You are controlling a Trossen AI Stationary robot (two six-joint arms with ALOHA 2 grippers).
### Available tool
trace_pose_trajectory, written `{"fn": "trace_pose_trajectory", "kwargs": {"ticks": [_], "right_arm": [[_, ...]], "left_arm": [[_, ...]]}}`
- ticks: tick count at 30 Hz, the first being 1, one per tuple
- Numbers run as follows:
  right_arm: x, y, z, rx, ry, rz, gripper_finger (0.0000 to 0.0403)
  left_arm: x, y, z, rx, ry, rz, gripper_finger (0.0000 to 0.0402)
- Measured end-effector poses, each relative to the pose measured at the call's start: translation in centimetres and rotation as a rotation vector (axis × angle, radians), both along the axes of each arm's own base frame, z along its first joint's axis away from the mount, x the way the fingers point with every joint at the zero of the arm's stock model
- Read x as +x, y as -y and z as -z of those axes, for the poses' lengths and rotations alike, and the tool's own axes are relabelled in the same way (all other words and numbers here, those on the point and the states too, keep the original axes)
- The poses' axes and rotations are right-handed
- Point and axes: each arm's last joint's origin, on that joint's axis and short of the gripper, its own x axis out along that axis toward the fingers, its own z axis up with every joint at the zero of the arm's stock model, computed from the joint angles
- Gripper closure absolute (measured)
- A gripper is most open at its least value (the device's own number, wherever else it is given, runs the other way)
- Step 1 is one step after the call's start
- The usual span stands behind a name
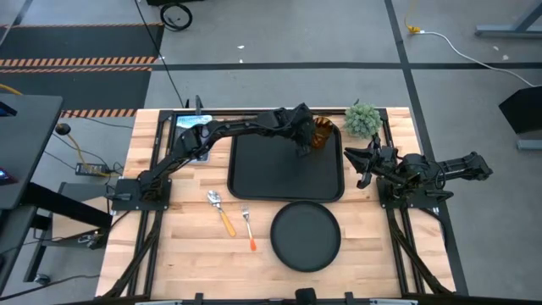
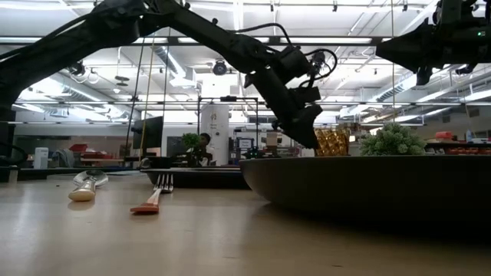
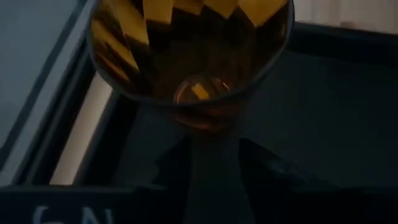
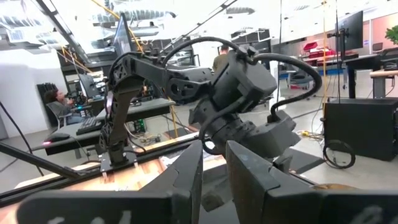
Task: Pick and place plate/cup/fork/spoon on tray
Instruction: Put the black plate on the black serving tray
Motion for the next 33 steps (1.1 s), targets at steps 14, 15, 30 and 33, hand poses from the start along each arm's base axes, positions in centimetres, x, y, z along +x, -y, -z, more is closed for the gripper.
{"fn": "trace_pose_trajectory", "kwargs": {"ticks": [14, 15, 30, 33], "right_arm": [[0.0, 0.0, 0.0, 0.0, -0.001, 0.0, 0.0325], [0.0, 0.0, 0.0, 0.0, 0.0, 0.0, 0.0325], [0.0, 0.0, 0.0, 0.0, -0.001, 0.0, 0.0325], [0.0, 0.0, 0.0, 0.0, -0.001, 0.0, 0.0325]], "left_arm": [[-0.8, 2.4, -2.1, -0.066, -0.065, 0.074, 0.026], [-1.0, 3.0, -2.2, -0.09, -0.091, 0.087, 0.026], [-2.3, 16.3, -2.8, -0.183, -0.398, 0.278, 0.026], [-2.5, 19.3, -2.8, -0.149, -0.429, 0.326, 0.026]]}}
